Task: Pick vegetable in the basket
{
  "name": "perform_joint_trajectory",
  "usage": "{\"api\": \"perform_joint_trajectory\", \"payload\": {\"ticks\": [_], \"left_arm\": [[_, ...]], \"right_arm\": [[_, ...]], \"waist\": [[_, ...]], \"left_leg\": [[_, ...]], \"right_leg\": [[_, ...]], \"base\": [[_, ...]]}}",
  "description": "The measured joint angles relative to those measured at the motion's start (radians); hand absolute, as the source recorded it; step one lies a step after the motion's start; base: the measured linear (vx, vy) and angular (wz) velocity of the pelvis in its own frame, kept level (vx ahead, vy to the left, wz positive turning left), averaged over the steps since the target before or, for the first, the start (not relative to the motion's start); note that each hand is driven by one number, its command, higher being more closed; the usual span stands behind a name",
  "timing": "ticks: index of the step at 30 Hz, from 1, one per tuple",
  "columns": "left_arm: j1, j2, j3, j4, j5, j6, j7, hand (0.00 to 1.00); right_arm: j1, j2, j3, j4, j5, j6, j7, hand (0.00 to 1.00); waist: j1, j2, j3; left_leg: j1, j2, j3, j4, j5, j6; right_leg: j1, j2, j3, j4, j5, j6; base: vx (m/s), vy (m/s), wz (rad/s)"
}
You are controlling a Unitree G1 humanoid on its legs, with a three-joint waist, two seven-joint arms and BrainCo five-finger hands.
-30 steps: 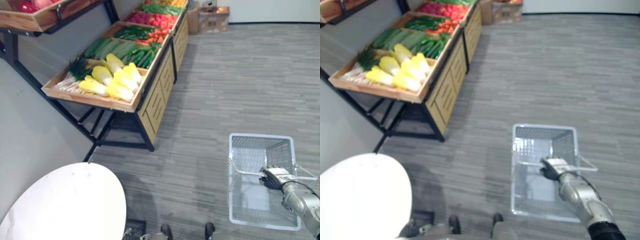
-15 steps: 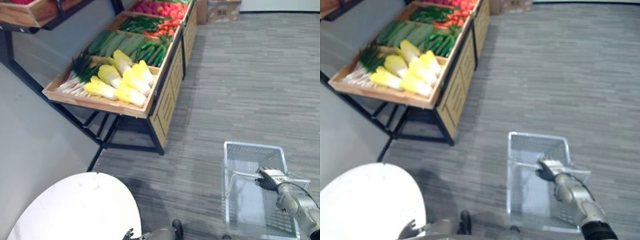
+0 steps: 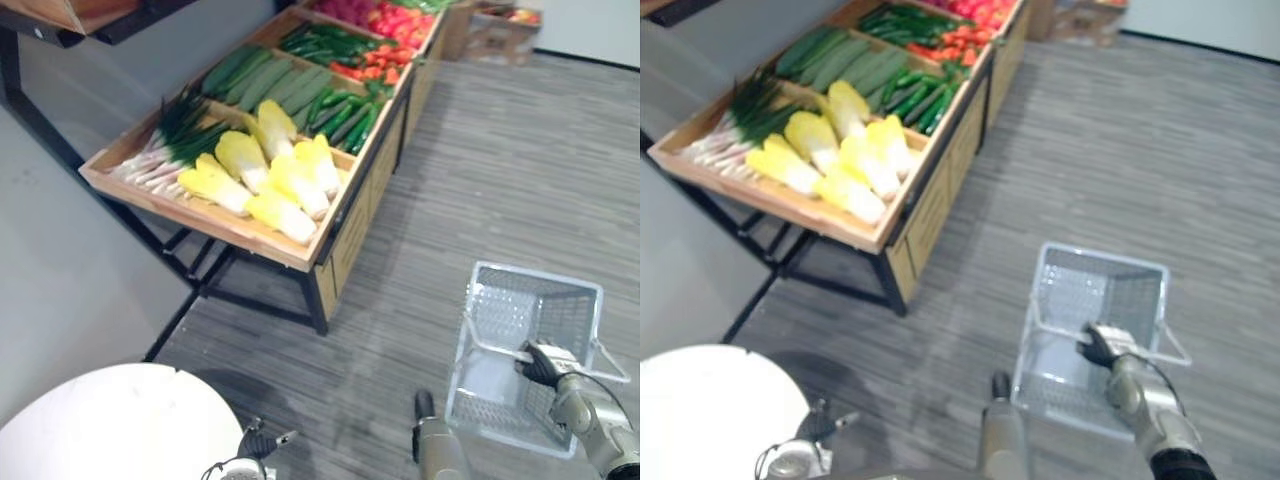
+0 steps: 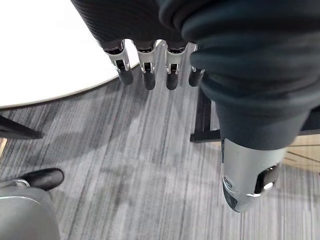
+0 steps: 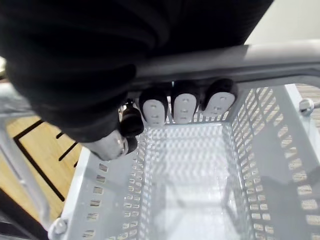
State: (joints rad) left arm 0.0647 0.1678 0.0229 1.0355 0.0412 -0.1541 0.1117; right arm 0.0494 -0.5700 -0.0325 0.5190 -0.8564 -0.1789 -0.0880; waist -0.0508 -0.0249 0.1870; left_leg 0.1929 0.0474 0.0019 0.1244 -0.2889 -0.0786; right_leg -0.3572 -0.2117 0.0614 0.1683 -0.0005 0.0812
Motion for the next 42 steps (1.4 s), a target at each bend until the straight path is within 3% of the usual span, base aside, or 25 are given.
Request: {"api": "perform_joint_trajectory", "payload": {"ticks": [1,2,3,4,6,9,11,12,15,18,19,22,26,28,29,31,32,33,34,36,38,41,42], "left_arm": [[0.007,0.007,0.020,0.009,0.000,0.002,0.001,0.00],[0.008,-0.010,0.027,0.026,0.000,0.005,0.001,0.00],[0.007,-0.032,0.038,0.041,0.000,0.005,-0.001,0.00],[0.007,-0.043,0.053,0.039,0.000,0.003,-0.001,0.00],[0.005,-0.069,0.088,0.039,-0.001,0.001,0.001,0.00],[-0.001,-0.075,0.103,0.038,-0.038,0.004,0.002,0.00],[-0.001,-0.079,0.100,0.036,-0.036,0.003,0.002,0.00],[0.000,-0.087,0.098,0.028,-0.036,0.003,0.002,0.00],[0.000,-0.087,0.091,0.013,-0.036,0.004,0.006,0.00],[0.001,-0.088,0.080,0.002,-0.027,0.011,0.020,0.00],[0.008,-0.087,0.081,0.004,-0.024,0.012,0.023,0.00],[0.009,-0.087,0.094,0.006,-0.022,0.011,0.033,0.00],[0.012,-0.075,0.108,0.036,-0.019,0.012,0.037,0.00],[0.031,-0.076,0.119,0.053,-0.017,0.013,0.035,0.00],[0.052,-0.071,0.122,0.066,-0.017,0.014,0.034,0.00],[0.076,-0.054,0.099,0.091,-0.016,0.023,0.033,0.00],[0.082,-0.043,0.089,0.096,-0.016,0.027,0.031,0.00],[0.080,-0.021,0.084,0.098,-0.005,0.033,0.029,0.00],[0.087,-0.010,0.083,0.096,0.015,0.032,0.029,0.00],[0.089,-0.003,0.094,0.098,0.020,0.034,0.028,0.00],[0.088,-0.002,0.100,0.090,0.020,0.033,0.029,0.00],[0.082,0.006,0.100,0.076,0.020,0.032,0.028,0.00],[0.080,0.033,0.100,0.076,0.020,0.031,0.029,0.00]], "right_arm": [[0.006,0.004,-0.003,0.001,0.001,0.005,0.000,1.00],[-0.001,0.003,-0.011,0.009,0.001,0.009,0.001,1.00],[-0.012,0.007,-0.024,0.009,0.001,0.018,0.002,1.00],[-0.015,0.007,-0.024,0.010,0.001,0.020,0.003,1.00],[-0.018,0.005,-0.024,0.017,0.001,0.017,0.003,1.00],[0.013,0.003,-0.024,0.064,0.002,0.014,0.003,1.00],[0.044,0.002,-0.035,0.072,0.005,0.016,0.002,1.00],[0.061,0.002,-0.043,0.078,0.005,0.022,0.000,1.00],[0.078,0.007,-0.042,0.087,0.005,0.026,0.000,1.00],[0.084,0.022,-0.041,0.087,0.003,0.027,-0.001,1.00],[0.084,0.028,-0.041,0.087,0.002,0.028,-0.001,1.00],[0.082,0.044,-0.035,0.089,0.001,0.026,-0.016,1.00],[0.072,0.047,-0.016,0.128,0.001,0.021,-0.017,1.00],[0.067,0.055,-0.023,0.133,0.002,0.026,-0.022,1.00],[0.074,0.063,-0.032,0.134,0.003,0.026,-0.028,1.00],[0.059,0.074,-0.041,0.137,0.003,0.024,-0.037,1.00],[0.062,0.082,-0.040,0.140,0.003,0.023,-0.037,1.00],[0.062,0.102,-0.039,0.164,0.002,0.022,-0.037,1.00],[0.065,0.117,-0.037,0.188,0.001,0.020,-0.036,1.00],[0.061,0.120,-0.038,0.205,0.001,0.018,-0.035,1.00],[0.048,0.118,-0.040,0.205,0.001,0.021,-0.035,1.00],[0.031,0.119,-0.042,0.206,0.003,0.023,-0.036,1.00],[0.037,0.124,-0.043,0.206,0.006,0.022,-0.036,1.00]], "waist": [[0.002,-0.009,0.000],[0.007,0.013,0.003],[0.007,0.058,-0.007],[0.010,0.062,-0.008],[0.021,0.057,-0.010],[0.021,0.036,-0.002],[0.021,0.036,-0.003],[0.019,0.037,-0.005],[0.023,0.040,-0.006],[0.026,0.048,-0.011],[0.027,0.058,-0.018],[0.044,0.061,-0.029],[0.065,0.061,-0.030],[0.072,0.047,-0.023],[0.069,0.037,-0.029],[0.052,0.031,-0.034],[0.049,0.022,-0.035],[0.043,0.018,-0.036],[0.039,-0.005,-0.038],[0.038,-0.014,-0.031],[0.031,-0.012,-0.032],[0.028,-0.024,-0.038],[0.025,-0.061,-0.054]], "left_leg": [[0.025,0.027,-0.022,0.002,-0.027,-0.040],[0.025,0.065,-0.025,0.006,-0.032,-0.048],[0.007,0.122,-0.029,0.029,-0.010,-0.075],[-0.001,0.138,-0.029,0.043,0.009,-0.081],[-0.071,0.169,-0.061,0.163,0.082,-0.075],[-0.180,0.209,-0.032,0.376,0.269,-0.042],[-0.202,0.261,0.110,0.442,0.270,-0.026],[-0.228,0.263,0.211,0.455,0.216,-0.011],[-0.275,0.210,0.326,0.355,0.174,-0.013],[-0.286,0.136,0.427,0.158,0.199,-0.012],[-0.267,0.121,0.449,0.081,0.200,0.005],[-0.241,0.077,0.422,-0.020,0.221,0.029],[-0.219,0.050,0.400,-0.027,0.216,0.037],[-0.177,0.030,0.393,-0.054,0.198,0.047],[-0.143,0.009,0.385,-0.072,0.173,0.047],[-0.115,0.004,0.360,-0.081,0.162,0.055],[-0.109,0.004,0.347,-0.087,0.162,0.056],[-0.094,0.013,0.332,-0.087,0.164,0.059],[-0.092,0.021,0.314,-0.085,0.168,0.063],[-0.091,0.049,0.295,-0.069,0.173,0.043],[-0.100,0.092,0.276,-0.057,0.168,0.013],[-0.098,0.155,0.245,-0.047,0.155,-0.071],[-0.092,0.161,0.228,-0.048,0.147,-0.115]], "right_leg": [[0.001,-0.004,-0.020,0.035,0.119,0.066],[-0.009,0.027,-0.047,0.071,0.093,0.061],[-0.008,0.067,-0.086,0.105,0.068,0.034],[-0.009,0.081,-0.098,0.114,0.055,0.019],[0.003,0.109,-0.143,0.132,0.014,-0.026],[0.120,0.105,-0.226,0.092,-0.026,-0.065],[0.211,0.102,-0.278,0.029,-0.033,-0.076],[0.258,0.095,-0.313,-0.012,-0.038,-0.081],[0.283,0.092,-0.365,-0.051,-0.044,-0.074],[0.285,0.095,-0.414,-0.065,-0.040,-0.068],[0.289,0.103,-0.427,-0.070,-0.039,-0.062],[0.312,0.097,-0.451,-0.136,0.000,-0.036],[0.346,0.078,-0.466,-0.149,0.014,-0.028],[0.330,0.041,-0.463,-0.034,-0.062,-0.006],[0.315,-0.003,-0.461,0.082,-0.114,0.025],[0.197,-0.049,-0.378,0.382,-0.106,0.067],[0.163,-0.056,-0.344,0.448,-0.090,0.085],[0.126,-0.062,-0.301,0.519,-0.103,0.064],[0.118,-0.069,-0.303,0.493,-0.135,0.011],[0.119,-0.072,-0.311,0.383,-0.144,-0.005],[0.118,-0.068,-0.309,0.228,-0.122,0.007],[0.111,-0.072,-0.222,0.050,-0.028,0.009],[0.119,-0.077,-0.173,0.016,0.000,0.006]], "base": [[0.46,-0.479,0.60],[0.53,-0.555,0.43],[0.41,-0.440,0.19],[0.35,-0.414,0.26],[0.29,-0.401,0.30],[0.29,-0.394,0.71],[0.15,-0.230,0.73],[0.11,-0.187,0.74],[0.05,-0.107,0.60],[0.02,0.026,0.46],[0.04,0.086,0.41],[0.06,0.090,0.32],[0.05,0.091,0.13],[0.07,0.112,0.10],[0.06,0.092,0.13],[0.06,0.081,0.24],[0.11,0.034,0.44],[0.15,-0.047,0.51],[0.17,-0.080,0.51],[0.22,-0.183,0.41],[0.26,-0.252,0.29],[0.28,-0.387,0.25],[0.27,-0.488,0.21]]}}
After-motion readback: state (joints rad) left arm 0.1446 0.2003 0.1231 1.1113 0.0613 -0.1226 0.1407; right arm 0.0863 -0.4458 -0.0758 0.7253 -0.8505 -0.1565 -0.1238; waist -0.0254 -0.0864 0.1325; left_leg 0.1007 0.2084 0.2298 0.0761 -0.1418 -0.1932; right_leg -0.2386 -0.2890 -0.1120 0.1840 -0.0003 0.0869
